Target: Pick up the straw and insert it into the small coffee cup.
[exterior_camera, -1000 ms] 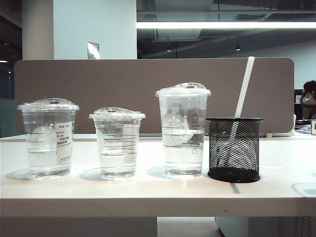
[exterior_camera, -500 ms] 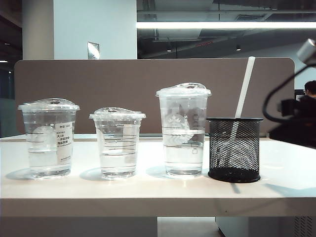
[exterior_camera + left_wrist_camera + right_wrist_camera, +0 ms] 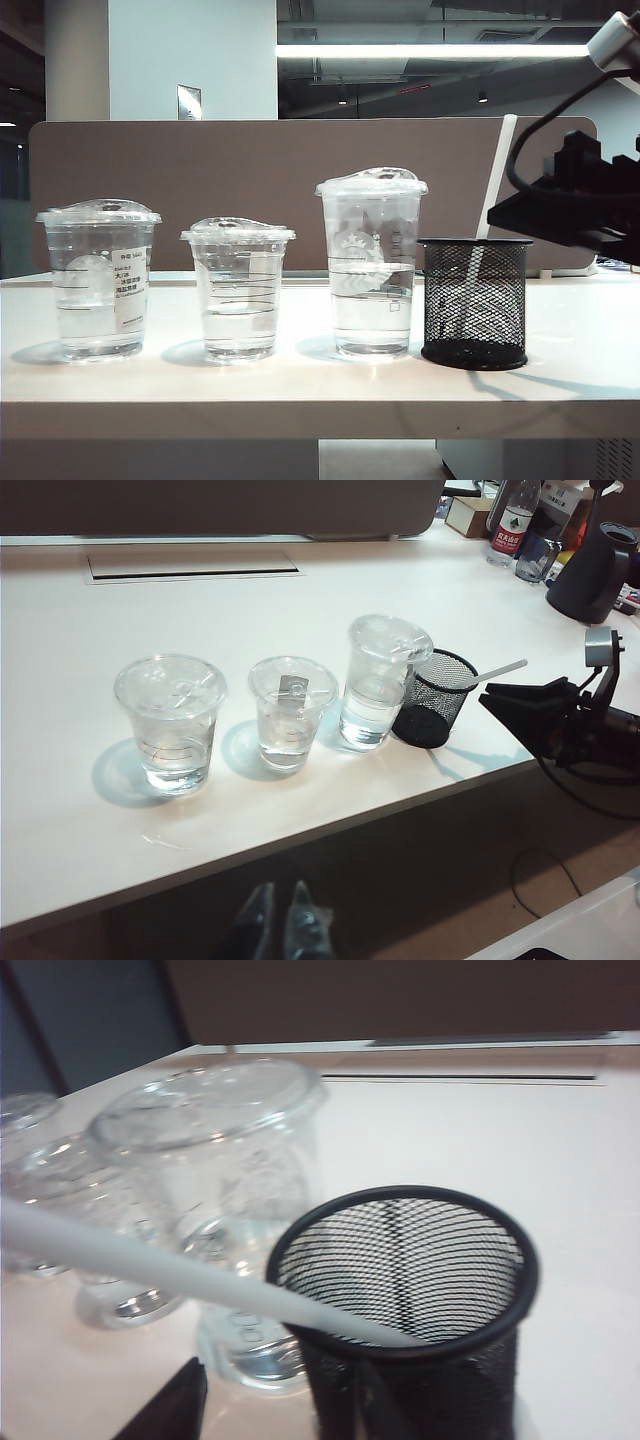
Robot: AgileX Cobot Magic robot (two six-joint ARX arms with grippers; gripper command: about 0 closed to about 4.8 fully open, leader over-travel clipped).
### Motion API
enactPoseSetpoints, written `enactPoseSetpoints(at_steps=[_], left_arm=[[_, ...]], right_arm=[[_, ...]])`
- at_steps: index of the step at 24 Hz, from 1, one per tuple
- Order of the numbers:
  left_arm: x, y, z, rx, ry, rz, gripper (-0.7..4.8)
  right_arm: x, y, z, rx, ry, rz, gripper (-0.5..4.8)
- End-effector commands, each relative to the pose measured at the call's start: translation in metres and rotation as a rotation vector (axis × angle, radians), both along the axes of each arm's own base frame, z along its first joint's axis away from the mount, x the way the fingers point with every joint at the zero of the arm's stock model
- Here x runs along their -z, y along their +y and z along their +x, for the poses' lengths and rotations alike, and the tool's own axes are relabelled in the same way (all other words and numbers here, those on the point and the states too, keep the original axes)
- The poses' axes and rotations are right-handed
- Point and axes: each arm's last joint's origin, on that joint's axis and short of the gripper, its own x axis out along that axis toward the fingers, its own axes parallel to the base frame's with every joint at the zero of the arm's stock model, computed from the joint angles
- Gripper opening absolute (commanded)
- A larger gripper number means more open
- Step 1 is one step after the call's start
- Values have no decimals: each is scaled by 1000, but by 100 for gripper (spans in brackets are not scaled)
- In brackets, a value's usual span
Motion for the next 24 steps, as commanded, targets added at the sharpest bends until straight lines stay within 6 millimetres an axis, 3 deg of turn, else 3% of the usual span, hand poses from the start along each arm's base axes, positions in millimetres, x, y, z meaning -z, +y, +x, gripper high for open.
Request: enactPoseSetpoints(at_steps=[1, 11, 13, 14, 19, 21, 24], left_arm=[[-3, 0, 1, -5, -24, 4, 22], [-3, 0, 1, -10, -24, 5, 22], [-3, 0, 1, -10, -24, 5, 22], [-3, 0, 1, -10, -24, 5, 22], [-3, 0, 1, -11, -24, 5, 22], [-3, 0, 1, -11, -24, 5, 22], [-3, 0, 1, -10, -26, 7, 22]], right_arm=[[-3, 1, 0, -18, -26, 11, 203], [-19, 11, 20, -19, -66, -1, 198], [-21, 13, 24, -21, -62, -3, 146], [-22, 14, 26, -21, -66, -1, 83], [-27, 16, 31, -19, -84, -7, 79], [-29, 17, 33, -19, -104, -33, 43], [-32, 19, 36, -19, -106, -45, 40]])
